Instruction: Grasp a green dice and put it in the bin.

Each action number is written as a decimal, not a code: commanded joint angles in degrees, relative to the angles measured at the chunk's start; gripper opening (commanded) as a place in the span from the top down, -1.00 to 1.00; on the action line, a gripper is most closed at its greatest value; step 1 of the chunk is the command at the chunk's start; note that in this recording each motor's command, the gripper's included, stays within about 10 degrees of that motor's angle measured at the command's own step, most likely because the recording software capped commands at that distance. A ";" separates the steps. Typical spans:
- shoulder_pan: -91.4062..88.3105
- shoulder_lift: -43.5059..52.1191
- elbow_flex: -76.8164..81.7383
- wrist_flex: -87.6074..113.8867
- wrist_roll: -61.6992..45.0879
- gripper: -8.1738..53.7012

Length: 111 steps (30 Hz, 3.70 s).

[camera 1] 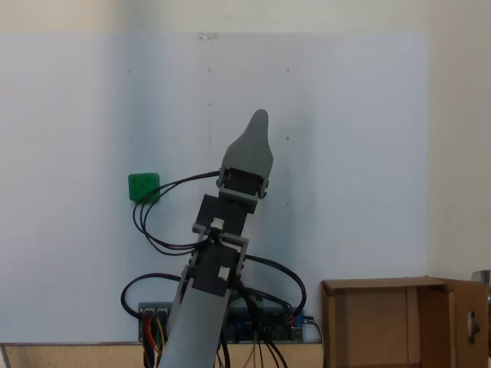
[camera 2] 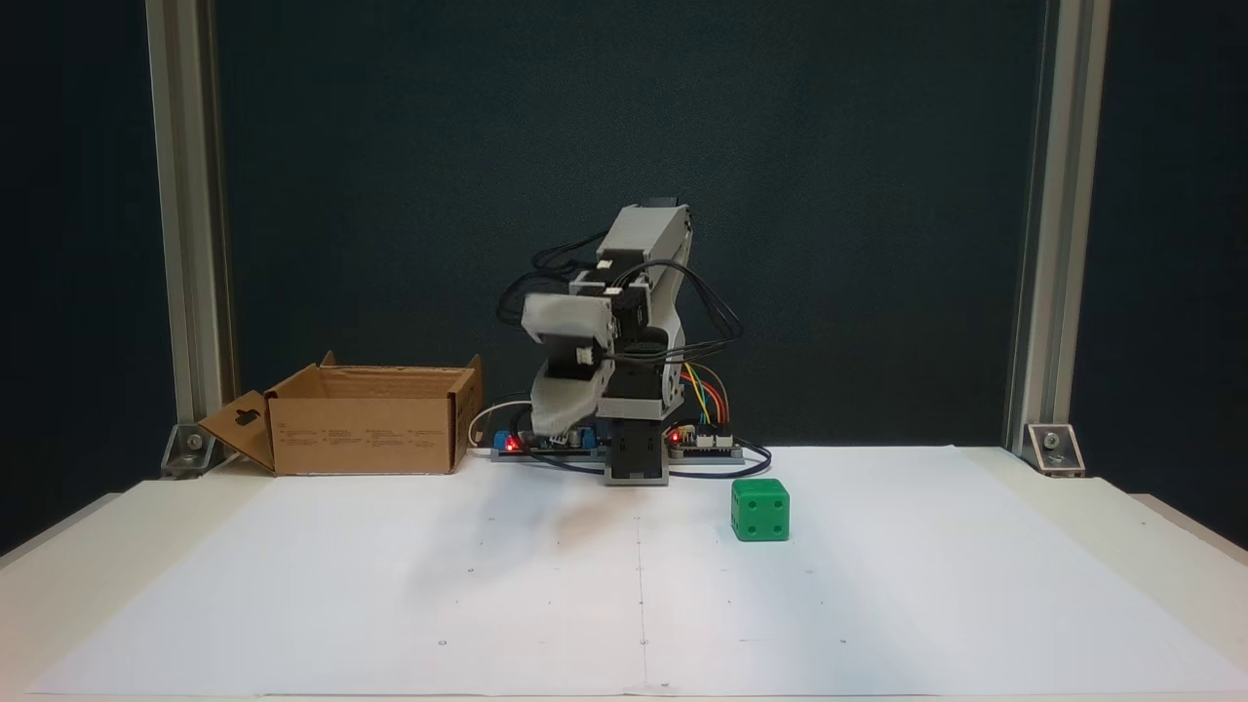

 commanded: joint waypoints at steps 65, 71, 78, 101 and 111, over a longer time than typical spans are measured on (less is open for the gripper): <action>-48.69 -28.39 -58.80 100.63 40.43 -0.66; -49.13 -28.30 -58.80 100.81 41.57 -0.66; -48.43 -28.30 -58.80 100.28 41.57 -0.66; -48.34 -34.63 -57.57 95.27 42.45 -0.66; -48.16 -30.59 -45.88 84.29 42.63 -0.66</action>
